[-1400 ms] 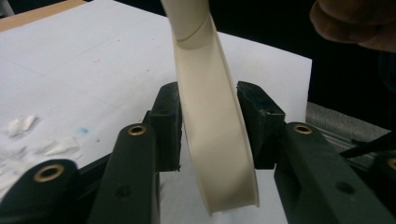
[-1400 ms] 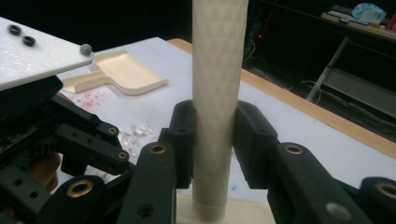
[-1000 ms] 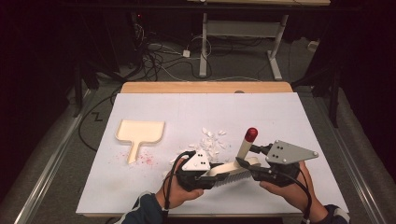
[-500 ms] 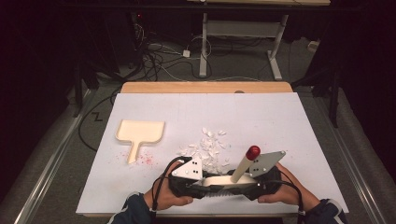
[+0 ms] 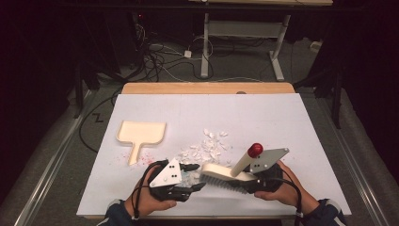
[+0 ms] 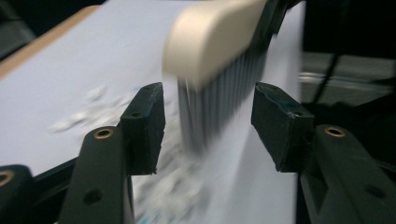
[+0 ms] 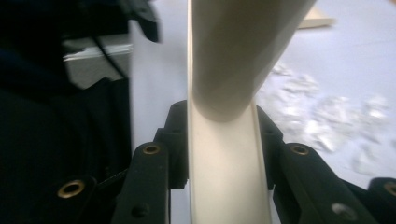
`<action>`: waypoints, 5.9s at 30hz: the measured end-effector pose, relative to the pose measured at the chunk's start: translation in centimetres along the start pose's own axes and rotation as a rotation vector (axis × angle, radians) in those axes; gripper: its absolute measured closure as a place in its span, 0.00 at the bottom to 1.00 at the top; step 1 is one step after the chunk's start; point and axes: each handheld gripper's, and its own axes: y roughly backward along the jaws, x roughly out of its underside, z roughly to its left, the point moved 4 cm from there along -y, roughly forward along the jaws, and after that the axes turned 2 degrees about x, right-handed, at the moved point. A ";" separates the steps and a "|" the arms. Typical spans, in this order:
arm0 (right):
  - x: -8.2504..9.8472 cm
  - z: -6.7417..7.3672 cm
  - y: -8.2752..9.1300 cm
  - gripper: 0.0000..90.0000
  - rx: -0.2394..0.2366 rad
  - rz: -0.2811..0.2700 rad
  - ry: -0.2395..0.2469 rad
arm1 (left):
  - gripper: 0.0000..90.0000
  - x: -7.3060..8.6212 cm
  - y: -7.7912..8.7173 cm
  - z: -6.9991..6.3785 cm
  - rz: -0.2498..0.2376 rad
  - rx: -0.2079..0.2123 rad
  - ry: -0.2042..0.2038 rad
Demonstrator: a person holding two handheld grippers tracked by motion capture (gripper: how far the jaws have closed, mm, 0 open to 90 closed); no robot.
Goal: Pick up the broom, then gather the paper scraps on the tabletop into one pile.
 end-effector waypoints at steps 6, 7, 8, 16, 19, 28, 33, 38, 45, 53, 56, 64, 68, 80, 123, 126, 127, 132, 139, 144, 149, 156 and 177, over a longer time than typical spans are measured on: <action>0.2 -2.3 1.4 0.75 0.120 -0.020 -0.059 | 0.26 3.1 3.1 1.0 0.022 -0.217 0.030; 0.2 -2.7 1.7 0.75 0.148 -0.024 -0.064 | 0.24 3.8 3.5 1.1 0.024 -0.238 0.044; 0.2 -3.0 1.9 0.75 0.172 -0.027 -0.080 | 0.23 4.4 4.0 1.3 0.030 -0.274 0.046; 0.9 -6.0 3.0 0.75 0.339 -0.009 -0.116 | 0.20 9.2 6.5 1.6 0.128 -0.405 0.097; 1.2 -6.8 3.1 0.75 0.410 0.011 -0.111 | 0.20 10.2 6.7 1.4 0.150 -0.418 0.111; 1.8 -11.4 1.4 0.75 0.589 0.066 -0.097 | 0.18 11.4 6.9 1.4 0.186 -0.442 0.145; 1.6 -14.3 -2.3 0.75 0.676 0.163 -0.059 | 0.18 11.6 6.7 1.7 0.203 -0.436 0.137; 1.5 -15.2 -4.9 0.75 0.709 0.230 -0.027 | 0.18 11.9 6.4 1.8 0.198 -0.418 0.149; 0.8 -14.9 -8.9 0.75 0.693 0.271 0.032 | 0.18 12.2 5.5 1.3 0.246 -0.394 0.130; 0.2 -11.3 -11.5 0.75 0.574 0.230 0.122 | 0.18 12.3 5.6 1.3 0.240 -0.388 0.139; -0.2 -9.1 -11.2 0.75 0.476 0.179 0.149 | 0.18 12.3 5.5 1.2 0.244 -0.386 0.136; 0.1 -5.6 -10.4 0.74 0.337 0.152 0.188 | 0.18 12.2 5.4 1.0 0.245 -0.378 0.133; -0.1 -4.0 -9.5 0.75 0.305 0.146 0.200 | 0.18 12.1 5.4 1.0 0.240 -0.374 0.128; -1.4 -5.1 -5.3 0.75 0.409 0.094 0.086 | 0.18 12.0 5.5 0.9 0.237 -0.373 0.124; -1.6 -1.1 -9.5 0.75 0.572 0.147 -0.095 | 0.18 11.8 5.7 1.0 0.210 -0.370 0.151; -1.9 -2.0 -7.7 0.75 0.570 0.075 -0.103 | 0.18 11.8 5.7 1.0 0.218 -0.374 0.152; -1.9 -2.0 -7.7 0.75 0.570 0.075 -0.103 | 0.18 11.8 5.7 1.0 0.222 -0.377 0.148; -2.8 -2.2 -5.2 0.75 0.543 -0.042 -0.130 | 0.18 11.6 6.4 1.2 0.204 -0.418 0.142; -4.5 0.9 -6.4 0.75 0.376 -0.113 -0.144 | 0.18 11.3 8.6 2.2 0.117 -0.545 0.199; -4.9 2.9 -9.0 0.75 0.252 -0.095 -0.163 | 0.18 11.4 9.6 2.7 0.079 -0.601 0.235; -6.0 4.6 -12.3 0.75 0.163 -0.100 -0.194 | 0.19 11.7 11.3 3.1 0.029 -0.675 0.278; -6.8 5.5 -15.2 0.75 0.129 -0.112 -0.227 | 0.20 11.9 11.1 3.1 0.034 -0.662 0.287; -3.5 1.7 -10.0 0.75 0.301 -0.032 -0.276 | 0.20 11.3 7.2 2.0 0.158 -0.528 0.172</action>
